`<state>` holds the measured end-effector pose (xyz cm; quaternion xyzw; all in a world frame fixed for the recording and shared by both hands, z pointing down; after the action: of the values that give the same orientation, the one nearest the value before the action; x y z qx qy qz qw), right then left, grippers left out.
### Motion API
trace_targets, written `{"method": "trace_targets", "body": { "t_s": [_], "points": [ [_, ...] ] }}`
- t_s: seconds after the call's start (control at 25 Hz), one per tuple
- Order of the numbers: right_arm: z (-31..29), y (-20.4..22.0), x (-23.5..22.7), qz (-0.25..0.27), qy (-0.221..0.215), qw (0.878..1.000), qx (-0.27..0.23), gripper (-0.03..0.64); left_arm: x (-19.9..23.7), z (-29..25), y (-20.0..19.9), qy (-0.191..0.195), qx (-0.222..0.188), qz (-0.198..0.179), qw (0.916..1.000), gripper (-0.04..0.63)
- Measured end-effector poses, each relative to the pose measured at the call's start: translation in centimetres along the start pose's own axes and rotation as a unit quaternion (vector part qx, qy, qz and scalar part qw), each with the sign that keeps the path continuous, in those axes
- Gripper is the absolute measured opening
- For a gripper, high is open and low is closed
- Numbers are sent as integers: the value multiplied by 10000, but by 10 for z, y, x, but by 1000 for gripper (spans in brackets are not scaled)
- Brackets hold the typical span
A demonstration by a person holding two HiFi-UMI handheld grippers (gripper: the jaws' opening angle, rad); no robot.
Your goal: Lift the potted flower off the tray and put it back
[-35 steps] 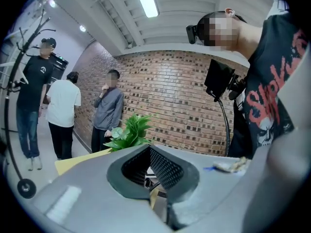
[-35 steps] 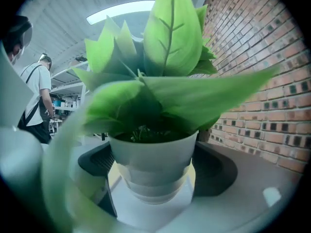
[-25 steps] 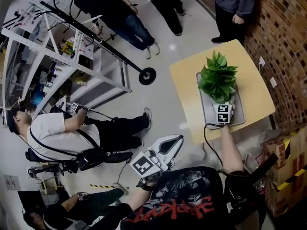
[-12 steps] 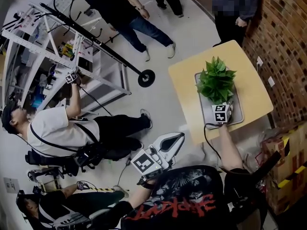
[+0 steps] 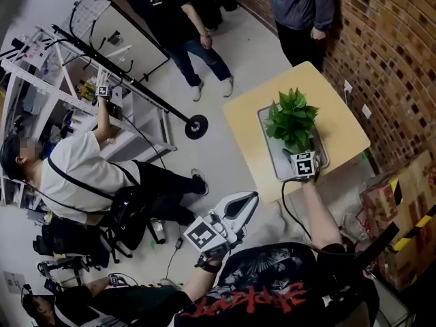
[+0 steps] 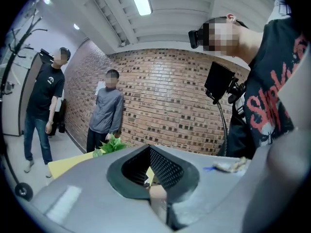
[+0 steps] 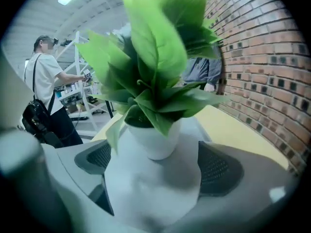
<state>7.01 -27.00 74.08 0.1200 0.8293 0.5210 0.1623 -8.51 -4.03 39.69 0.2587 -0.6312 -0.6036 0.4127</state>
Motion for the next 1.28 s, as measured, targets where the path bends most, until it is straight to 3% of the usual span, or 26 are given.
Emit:
{"method": "trace_targets", "body": {
  "t_s": [0.16, 0.28, 0.44, 0.6, 0.76, 0.88, 1.08, 1.28],
  "points": [
    [53, 15, -8, -362, 216, 9986, -315, 545, -20, 12, 12, -177, -28, 49, 9998, 2],
    [112, 11, 6, -637, 299, 9955, -633, 441, -29, 28, 11, -270, -45, 185, 9995, 2],
    [202, -30, 40, -614, -11, 9896, -1298, 237, -38, 42, 16, -114, -188, 356, 9991, 2],
    [299, -96, 103, -45, -305, 9755, -2176, 3, -44, 57, 12, 180, -330, 393, 9985, 2],
    [359, -145, 177, 477, -661, 9578, -2757, 2, -44, 76, 1, 401, -691, 336, 9962, 2],
    [375, -162, 210, 599, -649, 9534, -2884, 0, -47, 85, -4, 509, -776, 402, 9949, 2],
    [382, -171, 225, 882, -396, 9526, -2886, 0, -43, 94, 2, 605, -907, 452, 9930, 2],
    [386, -176, 228, 965, -504, 9525, -2844, 0, -41, 98, 1, 594, -1051, 579, 9910, 2]
  ]
}}
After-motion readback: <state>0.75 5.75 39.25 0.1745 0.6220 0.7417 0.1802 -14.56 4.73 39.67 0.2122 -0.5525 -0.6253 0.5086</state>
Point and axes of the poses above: the fingertips, and each gripper's own axes: z backward along the fingers, x to its left, y out of its underside, the point moved 6 cm from there along z, backward along the fingers, and after that the axes turned 11 degrees about -x, right-handed, at the moved point
